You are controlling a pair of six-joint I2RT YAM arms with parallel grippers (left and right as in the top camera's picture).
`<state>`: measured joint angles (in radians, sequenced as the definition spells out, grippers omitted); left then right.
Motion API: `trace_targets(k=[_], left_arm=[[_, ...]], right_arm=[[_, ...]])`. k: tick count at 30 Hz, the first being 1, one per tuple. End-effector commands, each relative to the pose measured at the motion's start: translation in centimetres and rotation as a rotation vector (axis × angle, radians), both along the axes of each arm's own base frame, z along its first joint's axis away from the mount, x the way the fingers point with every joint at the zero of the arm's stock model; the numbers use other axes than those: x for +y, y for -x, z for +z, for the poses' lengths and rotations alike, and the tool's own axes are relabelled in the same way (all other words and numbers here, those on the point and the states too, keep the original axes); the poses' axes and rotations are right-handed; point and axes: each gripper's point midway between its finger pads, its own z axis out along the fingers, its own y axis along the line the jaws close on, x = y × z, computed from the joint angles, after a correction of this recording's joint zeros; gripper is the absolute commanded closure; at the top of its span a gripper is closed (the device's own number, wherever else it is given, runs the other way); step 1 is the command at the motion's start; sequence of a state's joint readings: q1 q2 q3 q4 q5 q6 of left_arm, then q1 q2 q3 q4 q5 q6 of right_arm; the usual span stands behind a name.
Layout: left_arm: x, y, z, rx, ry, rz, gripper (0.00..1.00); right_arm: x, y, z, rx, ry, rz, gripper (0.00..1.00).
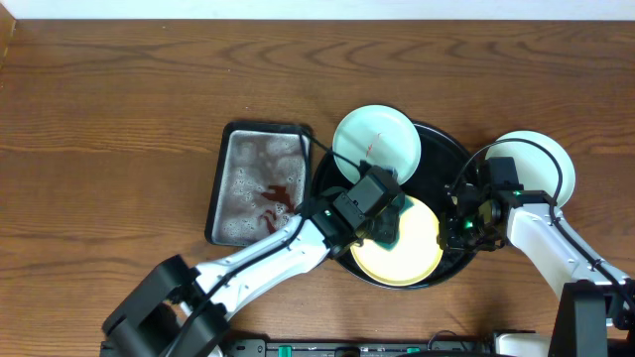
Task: Clean dirty plates on tray and stack at the side
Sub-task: 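Scrub the yellow plate with the sponge while the right gripper holds its rim, then return the sponge to the soapy tray and rinse it with the left gripper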
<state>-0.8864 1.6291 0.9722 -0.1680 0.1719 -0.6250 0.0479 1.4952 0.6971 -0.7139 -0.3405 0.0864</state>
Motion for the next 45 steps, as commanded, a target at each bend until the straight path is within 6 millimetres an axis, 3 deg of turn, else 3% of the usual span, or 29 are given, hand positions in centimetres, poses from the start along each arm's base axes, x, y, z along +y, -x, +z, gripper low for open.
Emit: trace_targets(k=[1,6,12,18,22,27,31,36,41,45], left_arm=[[0.2,-0.9,0.2,-0.025,0.002,0.058,0.92],[-0.3,-0.6,-2.4,0.036,-0.016,0.091,0.91],[-1.2,1.6,-5.7,0.104,-0.068,0.032,0.89],[0.6,4.0,-7.5,0.201,-0.166,0.011,0.92],[1.1,4.1,-6.9,0.193,-0.176,-0.01,0.92],[1.3,1.9,-3.2,0.1,-0.109,-0.001,0.92],[4.0,-0.8,0.7,0.015,-0.082,0.1,0.92],[8.5,-2.9,3.1,-0.071,-0.147,0.2,0.92],[13.3,-4.5,3.0,-0.066,-0.236,0.314,0.92],[16.4,-5.2,1.8,-0.017,-0.28,0.387,0.92]], right_arm=[[0.3,0.1,0.0,0.0,-0.007,0.019,0.99],[0.3,0.0,0.0,-0.003,-0.007,0.019,0.99],[0.3,0.0,0.0,-0.003,-0.007,0.019,0.99],[0.3,0.0,0.0,-0.003,-0.007,0.019,0.99],[0.3,0.0,0.0,-0.004,-0.007,0.02,0.99],[0.2,-0.2,-0.1,-0.011,-0.005,0.019,0.99],[0.2,-0.6,-0.1,-0.027,-0.001,0.019,0.99],[0.2,-1.6,0.1,-0.073,-0.003,0.018,0.96],[0.3,-2.7,0.2,-0.12,-0.005,0.018,0.78],[0.3,-3.0,0.3,-0.13,-0.006,0.019,0.75]])
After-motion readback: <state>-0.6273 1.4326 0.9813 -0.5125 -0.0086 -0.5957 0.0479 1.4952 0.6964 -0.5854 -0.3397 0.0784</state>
